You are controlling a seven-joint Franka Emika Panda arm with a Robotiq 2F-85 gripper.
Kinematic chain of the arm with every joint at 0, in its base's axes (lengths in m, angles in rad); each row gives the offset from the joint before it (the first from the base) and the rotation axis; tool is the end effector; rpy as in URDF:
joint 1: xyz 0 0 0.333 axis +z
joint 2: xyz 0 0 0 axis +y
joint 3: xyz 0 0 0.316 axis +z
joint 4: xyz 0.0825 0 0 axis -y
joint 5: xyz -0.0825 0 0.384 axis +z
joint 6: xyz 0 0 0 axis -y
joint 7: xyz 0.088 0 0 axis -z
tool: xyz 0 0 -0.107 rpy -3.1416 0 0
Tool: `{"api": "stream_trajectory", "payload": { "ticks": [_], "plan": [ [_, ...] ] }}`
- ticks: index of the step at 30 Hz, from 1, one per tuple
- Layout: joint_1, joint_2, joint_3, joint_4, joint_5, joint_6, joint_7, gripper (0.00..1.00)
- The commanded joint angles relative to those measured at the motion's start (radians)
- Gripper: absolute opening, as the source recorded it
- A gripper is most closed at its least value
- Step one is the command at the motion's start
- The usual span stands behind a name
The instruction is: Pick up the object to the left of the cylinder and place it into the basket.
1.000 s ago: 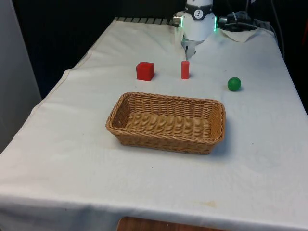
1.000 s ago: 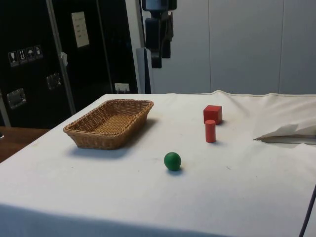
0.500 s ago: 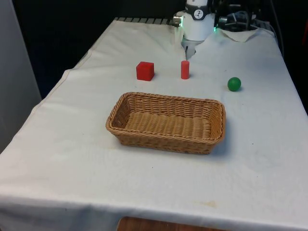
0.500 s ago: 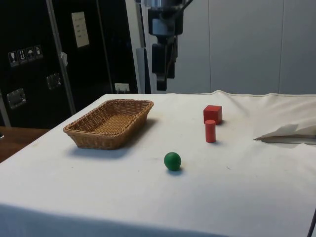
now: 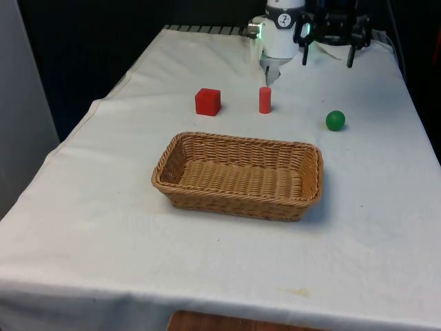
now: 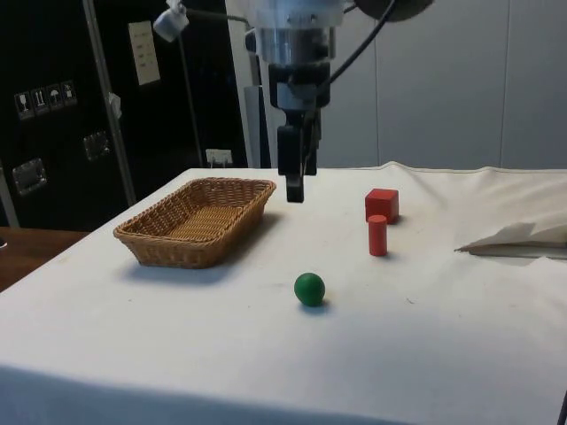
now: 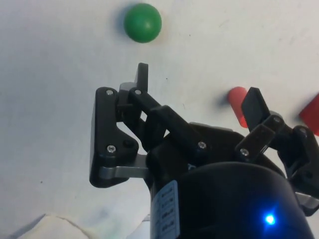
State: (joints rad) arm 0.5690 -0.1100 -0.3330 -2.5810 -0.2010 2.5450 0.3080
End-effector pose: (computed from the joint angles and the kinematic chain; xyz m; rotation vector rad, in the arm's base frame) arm 0.4325 0.1086 0.3036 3.0747 0.1402 0.1390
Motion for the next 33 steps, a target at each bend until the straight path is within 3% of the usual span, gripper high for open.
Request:
{"api": "stream_trajectory", "payload": {
  "ticks": [1,2,11,12,13,20,21,22,30,31,32,33],
  "plan": [
    [0.003,0.013,0.000,-0.009,0.013,0.029,-0.003,1.00],
    [0.000,0.009,0.001,-0.002,0.001,0.011,0.000,1.00],
    [0.005,0.101,0.020,-0.023,0.055,0.127,-0.009,1.00],
    [0.000,0.100,0.017,-0.015,0.034,0.111,0.000,1.00],
    [0.005,0.110,0.023,-0.023,0.062,0.136,-0.011,1.00],
    [0.001,0.171,0.053,-0.025,0.123,0.203,-0.031,1.00],
    [0.000,0.179,0.044,-0.016,0.090,0.193,-0.011,1.00],
    [0.001,0.177,0.056,-0.025,0.133,0.209,-0.035,1.00],
    [-0.004,0.232,0.087,-0.024,0.212,0.264,-0.073,1.00],
    [0.000,0.234,0.068,-0.016,0.166,0.248,-0.046,1.00],
    [-0.005,0.239,0.091,-0.024,0.219,0.272,-0.076,1.00],
    [-0.007,0.254,0.097,-0.024,0.233,0.286,-0.084,1.00]
  ]
}}
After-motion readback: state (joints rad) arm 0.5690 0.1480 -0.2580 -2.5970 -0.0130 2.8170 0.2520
